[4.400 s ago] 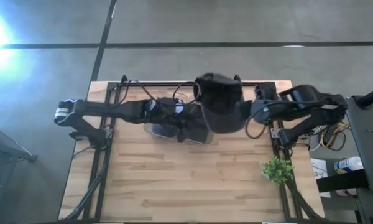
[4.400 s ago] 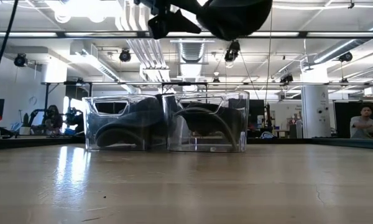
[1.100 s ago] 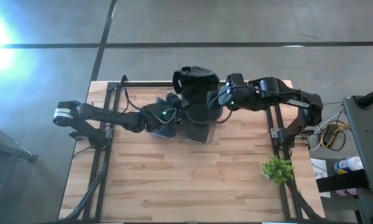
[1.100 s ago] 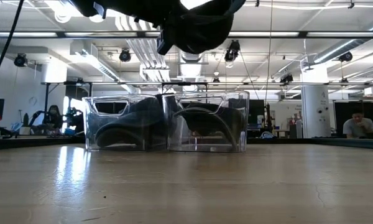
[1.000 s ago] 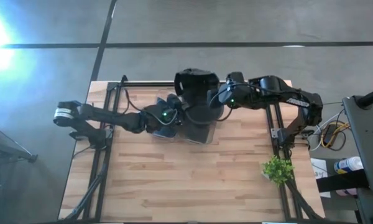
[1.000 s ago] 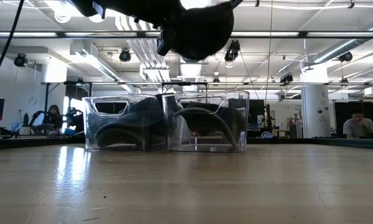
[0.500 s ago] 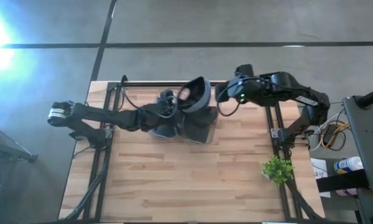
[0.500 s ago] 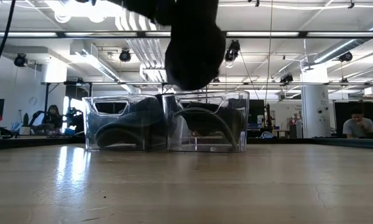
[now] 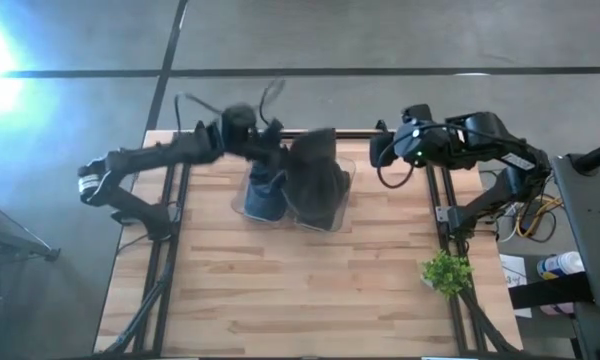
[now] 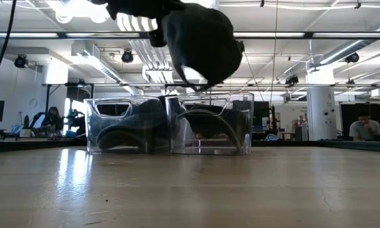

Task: Pick & Place hat
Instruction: Put the black cap into the right transparent bin, then return to Home Position

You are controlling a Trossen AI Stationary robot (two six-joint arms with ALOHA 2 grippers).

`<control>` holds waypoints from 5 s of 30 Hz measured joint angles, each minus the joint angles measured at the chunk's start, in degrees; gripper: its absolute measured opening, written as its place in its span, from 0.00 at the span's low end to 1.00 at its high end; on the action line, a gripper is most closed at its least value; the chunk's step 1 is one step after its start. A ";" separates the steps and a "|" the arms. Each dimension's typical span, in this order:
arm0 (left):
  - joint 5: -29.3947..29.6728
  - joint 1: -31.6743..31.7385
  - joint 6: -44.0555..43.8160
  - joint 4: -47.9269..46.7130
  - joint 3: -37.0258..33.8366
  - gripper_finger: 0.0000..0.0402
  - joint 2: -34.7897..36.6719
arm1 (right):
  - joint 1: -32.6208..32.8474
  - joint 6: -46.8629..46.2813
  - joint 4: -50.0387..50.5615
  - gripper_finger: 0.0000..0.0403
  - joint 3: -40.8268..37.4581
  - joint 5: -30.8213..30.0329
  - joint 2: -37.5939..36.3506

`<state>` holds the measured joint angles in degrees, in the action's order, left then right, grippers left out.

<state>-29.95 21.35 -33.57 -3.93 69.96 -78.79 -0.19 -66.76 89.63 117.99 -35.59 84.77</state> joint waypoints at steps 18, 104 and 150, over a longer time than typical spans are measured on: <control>-19.43 7.09 -19.01 1.29 4.90 0.02 -21.85 | 1.96 -1.18 0.38 0.50 -2.09 5.10 1.23; 9.37 -1.41 -7.53 -21.28 -9.43 0.44 28.72 | 8.42 22.32 -34.54 0.50 -54.52 10.02 -37.26; 9.41 -10.30 -14.44 1.21 -64.89 0.44 78.72 | 10.32 34.13 -82.61 0.50 -110.68 16.11 -70.28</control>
<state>-20.54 11.05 -48.01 -2.72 5.07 -0.07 10.13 -32.62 7.02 7.32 -19.49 14.49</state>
